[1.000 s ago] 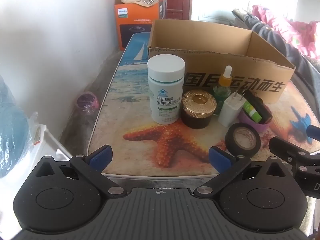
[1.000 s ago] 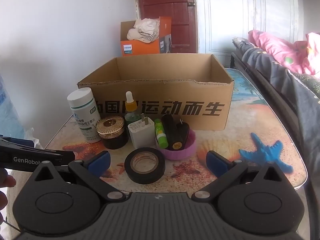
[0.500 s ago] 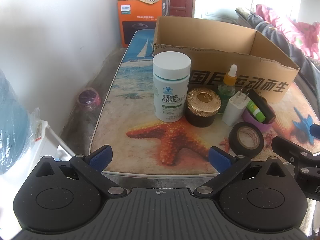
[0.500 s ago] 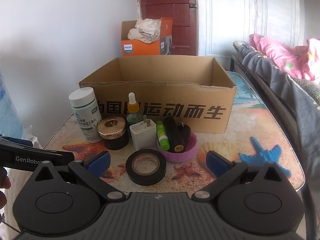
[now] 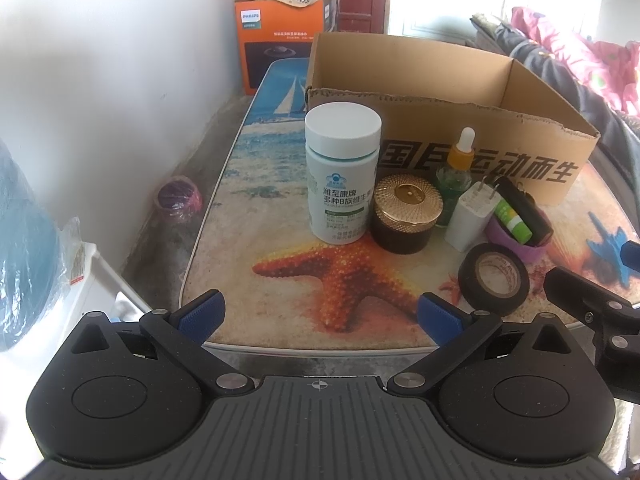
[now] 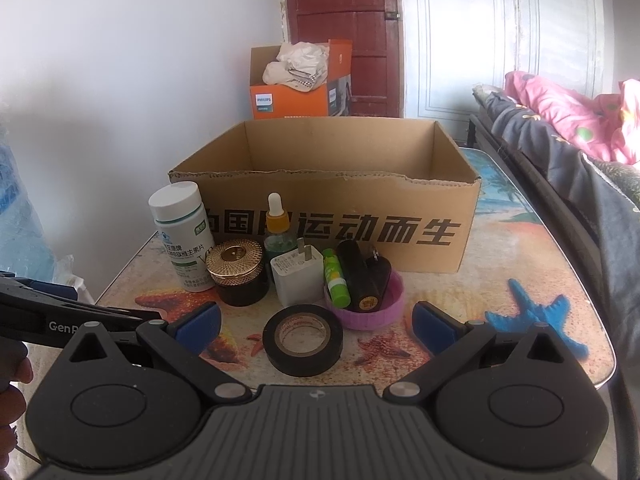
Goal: Organize rigid objects
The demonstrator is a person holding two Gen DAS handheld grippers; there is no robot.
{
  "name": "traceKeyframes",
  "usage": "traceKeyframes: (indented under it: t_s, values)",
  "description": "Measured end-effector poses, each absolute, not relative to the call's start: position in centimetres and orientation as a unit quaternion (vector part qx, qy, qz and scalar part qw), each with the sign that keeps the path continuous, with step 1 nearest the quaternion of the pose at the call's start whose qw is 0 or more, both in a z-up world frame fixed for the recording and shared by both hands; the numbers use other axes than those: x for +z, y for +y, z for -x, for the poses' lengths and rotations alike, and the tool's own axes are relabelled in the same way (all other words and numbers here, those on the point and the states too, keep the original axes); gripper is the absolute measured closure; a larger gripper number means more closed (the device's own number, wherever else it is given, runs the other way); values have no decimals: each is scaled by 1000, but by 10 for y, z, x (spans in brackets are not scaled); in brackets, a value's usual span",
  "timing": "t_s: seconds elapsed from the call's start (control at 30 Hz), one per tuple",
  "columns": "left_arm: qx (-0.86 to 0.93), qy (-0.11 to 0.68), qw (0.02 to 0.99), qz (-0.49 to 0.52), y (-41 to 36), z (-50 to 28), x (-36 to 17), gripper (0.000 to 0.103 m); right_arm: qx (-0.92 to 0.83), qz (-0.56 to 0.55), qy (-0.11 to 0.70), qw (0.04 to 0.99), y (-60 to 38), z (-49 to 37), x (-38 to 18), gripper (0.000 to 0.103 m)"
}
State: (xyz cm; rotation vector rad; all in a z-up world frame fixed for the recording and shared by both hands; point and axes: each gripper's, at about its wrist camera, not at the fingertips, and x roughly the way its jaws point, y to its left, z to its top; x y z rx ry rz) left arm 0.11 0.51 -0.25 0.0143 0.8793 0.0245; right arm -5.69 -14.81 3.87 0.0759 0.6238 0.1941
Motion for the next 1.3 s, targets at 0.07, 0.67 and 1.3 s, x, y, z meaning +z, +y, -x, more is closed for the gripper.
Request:
traceKeyframes:
  t_s: [0.07, 0.67, 1.3]
  values:
    - [10, 425, 905, -7, 5, -1, -2, 0, 97, -38, 305, 947, -149, 58, 39, 0]
    - [3, 433, 901, -20, 0, -7, -6, 0, 102, -47, 307, 945, -149, 52, 37, 0]
    - [-80, 414, 904, -65, -22, -11, -18, 1, 104, -88, 330, 934, -165, 32, 18, 5]
